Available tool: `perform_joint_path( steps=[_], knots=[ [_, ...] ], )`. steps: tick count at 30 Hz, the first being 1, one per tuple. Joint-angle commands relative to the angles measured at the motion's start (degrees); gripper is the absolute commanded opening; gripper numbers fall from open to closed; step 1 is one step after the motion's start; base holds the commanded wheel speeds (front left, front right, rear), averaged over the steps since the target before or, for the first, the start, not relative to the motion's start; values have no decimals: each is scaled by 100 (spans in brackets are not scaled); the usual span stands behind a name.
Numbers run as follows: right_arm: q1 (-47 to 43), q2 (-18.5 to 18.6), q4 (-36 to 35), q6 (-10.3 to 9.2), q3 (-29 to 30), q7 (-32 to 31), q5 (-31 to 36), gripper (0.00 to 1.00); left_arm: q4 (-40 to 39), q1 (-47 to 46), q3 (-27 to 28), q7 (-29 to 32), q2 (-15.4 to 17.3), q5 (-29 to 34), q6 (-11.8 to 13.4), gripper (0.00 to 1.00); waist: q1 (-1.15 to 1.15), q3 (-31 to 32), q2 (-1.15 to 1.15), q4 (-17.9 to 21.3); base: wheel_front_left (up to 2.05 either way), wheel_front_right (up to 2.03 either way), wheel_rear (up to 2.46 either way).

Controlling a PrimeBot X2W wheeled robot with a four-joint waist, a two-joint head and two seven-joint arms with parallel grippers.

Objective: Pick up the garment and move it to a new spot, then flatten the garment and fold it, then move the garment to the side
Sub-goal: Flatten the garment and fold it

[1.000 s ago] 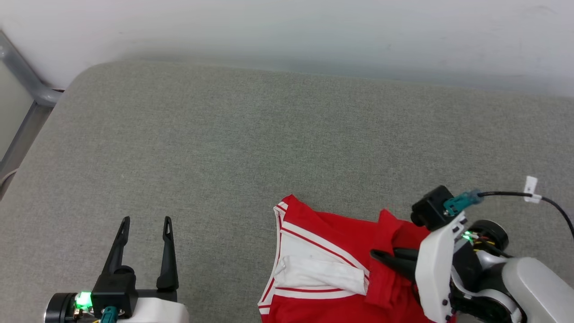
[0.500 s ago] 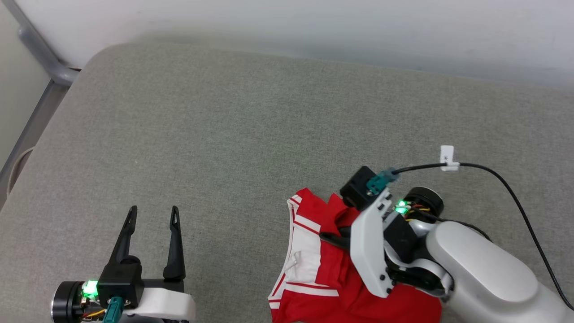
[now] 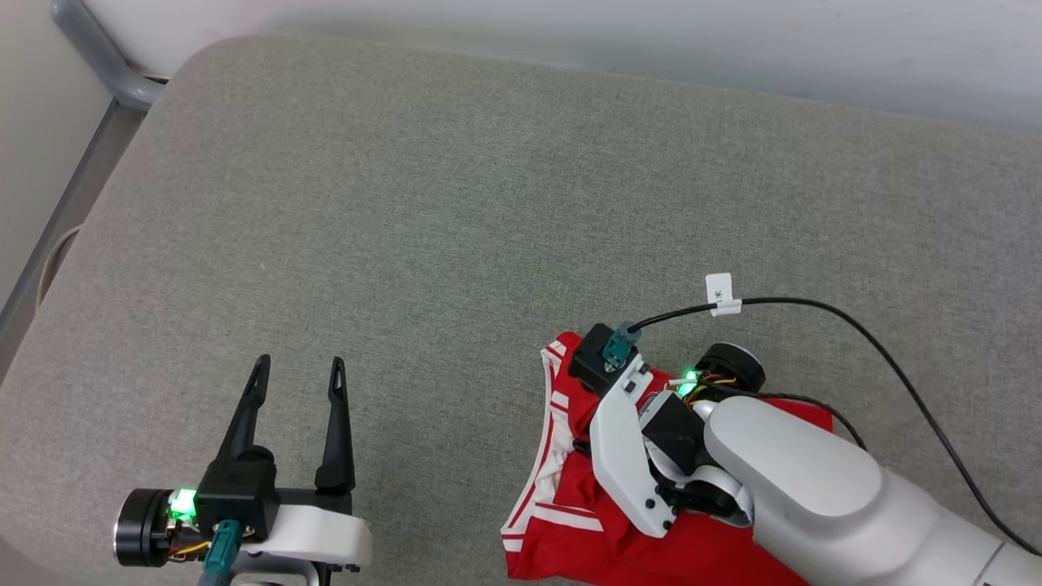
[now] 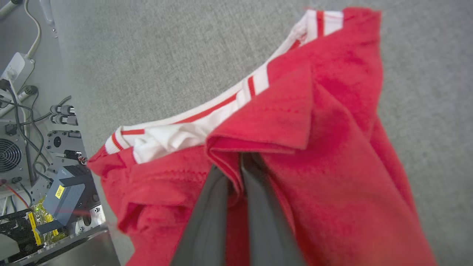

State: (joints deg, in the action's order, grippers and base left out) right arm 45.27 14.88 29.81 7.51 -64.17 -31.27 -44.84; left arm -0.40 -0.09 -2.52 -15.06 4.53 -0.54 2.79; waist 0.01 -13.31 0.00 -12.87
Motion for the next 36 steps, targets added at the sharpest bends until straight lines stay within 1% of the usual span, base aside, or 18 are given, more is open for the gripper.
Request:
perform_joint_path(
  steps=[1,5,6,7,8,13,17,21,24,27,31,32,34,36],
  knots=[
    [-16,-17,238,-5,-180,-5,-58,0,25,-59,-11,-14,-9,27,-16,100,-1,-4,0,4,0,0,0],
    [-73,-60,439,-5,-316,206,-256,0,59,-46,-12,-14,-1,33,-9,100,-1,64,0,54,0,0,0],
    [-57,-43,439,-5,-328,302,-303,16,67,-30,-13,-14,7,36,-11,100,-1,99,0,69,0,0,0],
    [-42,-12,414,-5,-340,410,-340,44,71,-6,-11,-14,18,36,-12,100,-1,135,0,87,0,0,0],
    [-41,28,364,-6,-333,523,-391,100,80,21,-10,-14,28,40,-14,100,-1,180,0,107,0,0,0],
    [-67,310,-92,-5,-242,1249,-415,100,61,136,7,-14,96,55,-1,100,-1,394,0,233,0,0,0],
    [-212,650,-479,-5,40,1828,-269,100,38,261,10,-14,141,73,22,100,-1,541,0,381,0,0,0],
    [-425,988,-699,-6,533,2376,121,100,14,357,26,-14,159,67,59,100,-1,641,0,544,0,0,0],
    [-725,1069,-684,-5,1119,2811,461,100,15,417,29,-14,169,64,76,100,-1,715,0,662,0,0,0],
    [-1036,1069,-602,-6,1875,3285,939,100,30,450,33,-14,181,64,112,100,-1,787,0,773,0,0,0],
    [-1607,830,-544,-5,2985,3791,1634,100,38,490,55,-14,200,47,136,100,-1,906,0,903,0,0,0],
    [-1607,830,-544,-5,2985,3791,1634,100,38,490,55,-14,200,47,136,100,-1,906,0,903,0,0,0],
    [-1895,674,-599,-5,3564,3997,2019,100,31,535,62,-14,204,41,162,100,-1,956,0,964,0,0,0],
    [-2209,443,-708,-5,4113,4158,2389,100,16,570,75,-14,212,28,177,100,-1,1005,0,1029,0,0,0]
  ],
)
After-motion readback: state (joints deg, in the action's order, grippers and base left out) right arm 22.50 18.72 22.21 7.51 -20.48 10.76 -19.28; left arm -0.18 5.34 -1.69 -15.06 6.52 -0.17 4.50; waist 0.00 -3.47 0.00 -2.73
